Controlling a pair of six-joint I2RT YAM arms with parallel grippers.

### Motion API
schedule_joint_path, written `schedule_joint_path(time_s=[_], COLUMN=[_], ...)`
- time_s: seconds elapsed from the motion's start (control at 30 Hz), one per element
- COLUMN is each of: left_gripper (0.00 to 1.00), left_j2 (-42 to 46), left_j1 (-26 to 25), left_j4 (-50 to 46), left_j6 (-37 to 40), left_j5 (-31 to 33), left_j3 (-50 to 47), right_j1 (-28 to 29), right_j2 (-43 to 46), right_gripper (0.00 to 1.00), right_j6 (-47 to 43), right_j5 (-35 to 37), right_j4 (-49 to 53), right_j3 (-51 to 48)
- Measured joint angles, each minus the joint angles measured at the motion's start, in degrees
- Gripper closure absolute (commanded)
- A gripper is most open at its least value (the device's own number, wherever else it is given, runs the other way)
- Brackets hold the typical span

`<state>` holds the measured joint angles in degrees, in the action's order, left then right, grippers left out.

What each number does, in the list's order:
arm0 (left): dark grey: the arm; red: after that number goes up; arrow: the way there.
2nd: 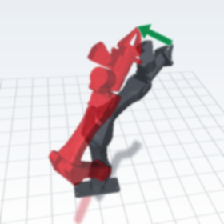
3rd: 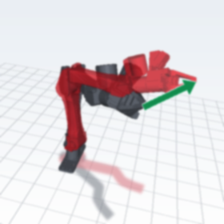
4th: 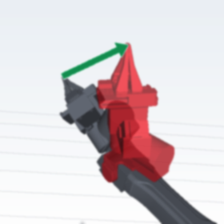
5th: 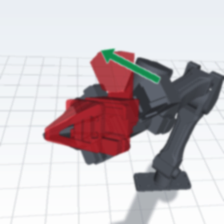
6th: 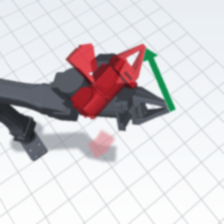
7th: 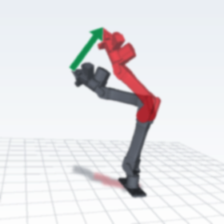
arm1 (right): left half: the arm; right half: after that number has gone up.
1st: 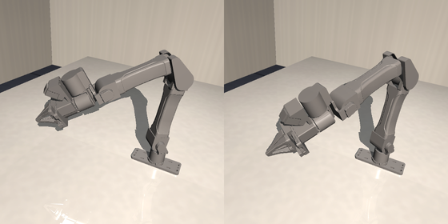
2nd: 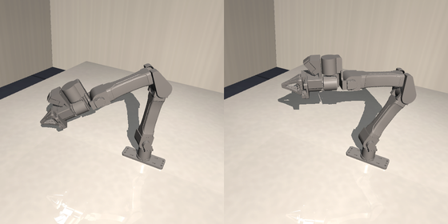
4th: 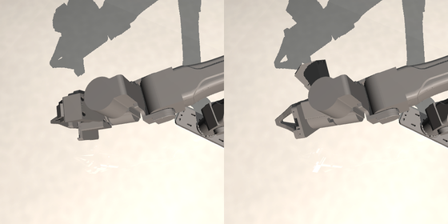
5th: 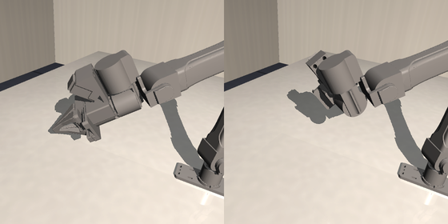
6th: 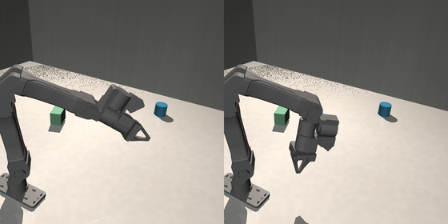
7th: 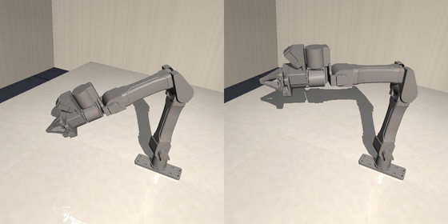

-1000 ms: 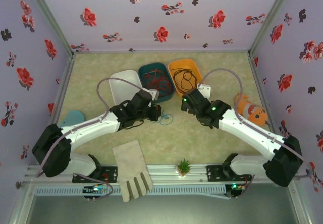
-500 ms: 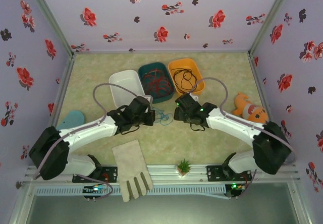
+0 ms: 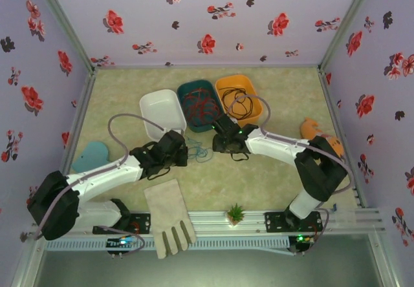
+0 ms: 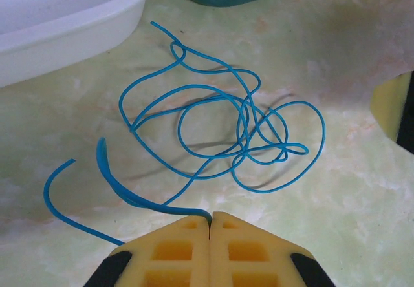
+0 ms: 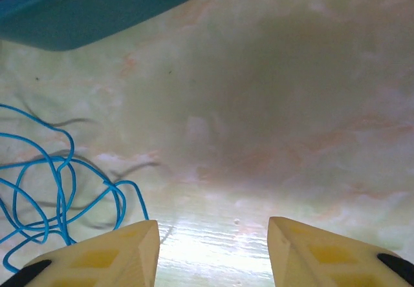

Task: Untangle the cables

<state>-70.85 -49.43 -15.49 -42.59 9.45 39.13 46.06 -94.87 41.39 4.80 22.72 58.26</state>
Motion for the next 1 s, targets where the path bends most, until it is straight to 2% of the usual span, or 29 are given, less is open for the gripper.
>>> schedule_joint_path(time_s=[0.27, 0.53, 0.8, 1.0], left_gripper=[1.00, 1.00, 1.00, 1.00], left_j2=[-1.88, -2.29, -2.21, 1.42], left_j1=[0.00, 0.00, 0.02, 0.68], left_j4=[0.02, 0.02, -0.02, -3.34], left_j6=[-0.24, -0.42, -0.42, -0.76], left_j5=[0.02, 0.02, 0.48, 3.93], left_j3=[0.00, 0.00, -0.02, -1.05], right_j1=[0.07, 0.07, 0.07, -1.55], right_j2=[-2.56, -5.73, -6.29, 3.87], right_gripper=[0.54, 0.62, 0.99, 1.00], right_j6=[-0.48, -0.48, 0.63, 1.29], right_j5=[-5.64, -7.48, -7.39, 0.13], right_j4=[-5.31, -6.91, -8.94, -4.76], right_j3=[0.00, 0.04, -0.22, -4.04])
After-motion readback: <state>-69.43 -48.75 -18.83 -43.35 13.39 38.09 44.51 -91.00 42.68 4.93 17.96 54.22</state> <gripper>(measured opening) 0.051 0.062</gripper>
